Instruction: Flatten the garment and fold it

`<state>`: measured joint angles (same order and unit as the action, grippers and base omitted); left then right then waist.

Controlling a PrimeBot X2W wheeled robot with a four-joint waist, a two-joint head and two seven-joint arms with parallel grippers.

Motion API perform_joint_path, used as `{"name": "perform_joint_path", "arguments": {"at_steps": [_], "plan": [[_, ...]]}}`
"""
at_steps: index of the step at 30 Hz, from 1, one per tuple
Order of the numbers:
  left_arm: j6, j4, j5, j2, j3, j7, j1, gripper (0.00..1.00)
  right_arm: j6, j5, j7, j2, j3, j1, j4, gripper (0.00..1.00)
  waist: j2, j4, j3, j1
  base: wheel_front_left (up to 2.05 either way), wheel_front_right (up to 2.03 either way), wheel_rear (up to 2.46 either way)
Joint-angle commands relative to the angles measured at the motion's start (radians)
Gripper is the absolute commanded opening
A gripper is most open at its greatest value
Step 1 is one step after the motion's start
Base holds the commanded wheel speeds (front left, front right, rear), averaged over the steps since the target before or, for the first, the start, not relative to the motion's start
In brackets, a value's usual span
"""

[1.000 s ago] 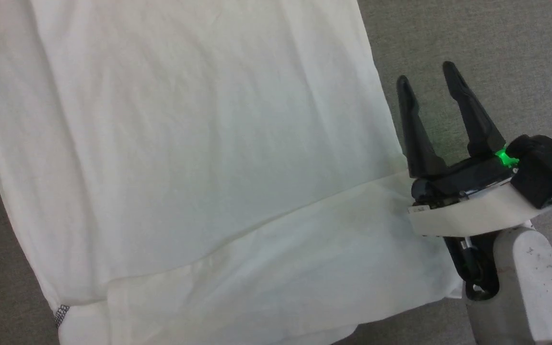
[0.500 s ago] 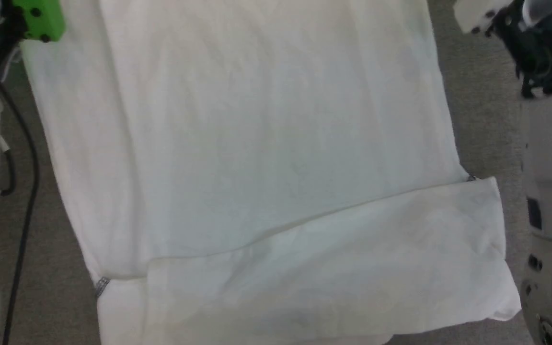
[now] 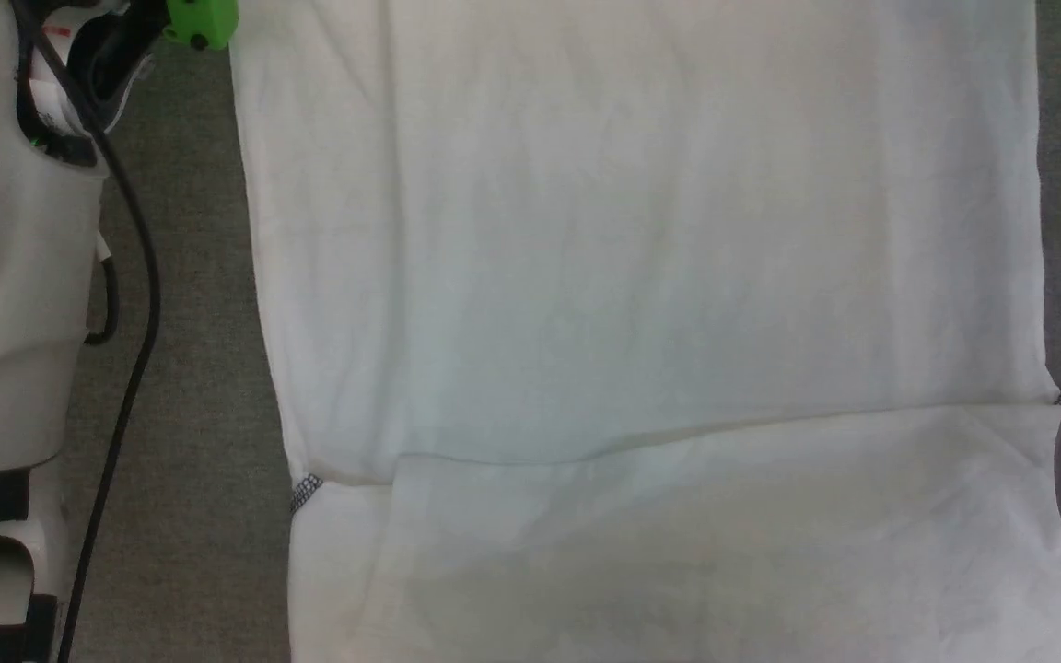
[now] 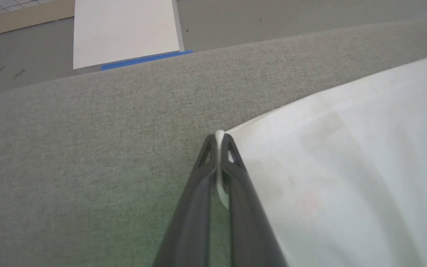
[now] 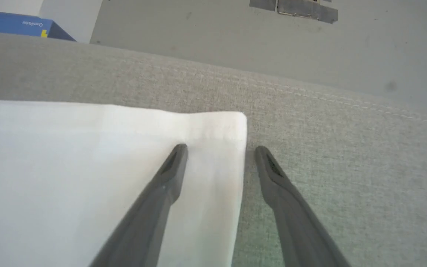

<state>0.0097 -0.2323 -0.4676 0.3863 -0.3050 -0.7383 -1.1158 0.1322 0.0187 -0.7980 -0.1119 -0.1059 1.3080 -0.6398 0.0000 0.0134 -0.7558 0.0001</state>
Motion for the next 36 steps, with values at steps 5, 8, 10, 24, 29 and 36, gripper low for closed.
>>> {"name": "perform_joint_path", "arguments": {"at_steps": [5, 8, 10, 24, 29, 36], "plan": [[-0.013, -0.040, -0.009, -0.007, -0.003, 0.028, -0.026, 0.00, -0.002, 0.083, -0.182, 0.005, -0.034, 0.019, -0.004, 0.00, 0.0000, -0.009, -0.009, -0.0001, 0.00, 0.00, 0.00], [-0.023, -0.051, -0.002, -0.002, -0.006, 0.059, -0.037, 0.00, -0.002, 0.097, -0.204, 0.005, -0.034, 0.014, 0.049, 0.00, 0.0000, -0.003, -0.008, -0.0001, 0.00, 0.00, 0.00], [-0.029, -0.054, 0.014, 0.003, -0.006, 0.105, -0.049, 0.00, -0.002, 0.102, -0.147, 0.000, -0.034, 0.010, 0.095, 0.00, 0.0000, 0.002, -0.008, -0.0001, 0.00, 0.00, 0.00], [-0.009, -0.130, 0.164, 0.026, -0.019, 0.561, -0.083, 0.00, -0.002, 0.051, 0.354, -0.037, 0.004, -0.050, 0.105, 0.00, 0.0000, 0.027, 0.069, -0.0001, 0.00, 0.00, 0.00], [-0.034, -0.116, 0.143, 0.016, -0.034, 0.645, 0.009, 0.00, -0.002, -0.070, 0.464, -0.074, 0.092, -0.161, 0.139, 0.00, 0.0000, 0.030, 0.151, -0.0001, 0.00, 0.00, 0.00], [-0.092, 0.055, 0.009, 0.032, -0.061, 0.679, 0.395, 0.00, -0.002, -0.286, 0.616, -0.203, 0.233, -0.532, 0.361, 0.00, 0.0000, 0.018, 0.349, -0.0001, 0.00, 0.00, 0.00]]}}
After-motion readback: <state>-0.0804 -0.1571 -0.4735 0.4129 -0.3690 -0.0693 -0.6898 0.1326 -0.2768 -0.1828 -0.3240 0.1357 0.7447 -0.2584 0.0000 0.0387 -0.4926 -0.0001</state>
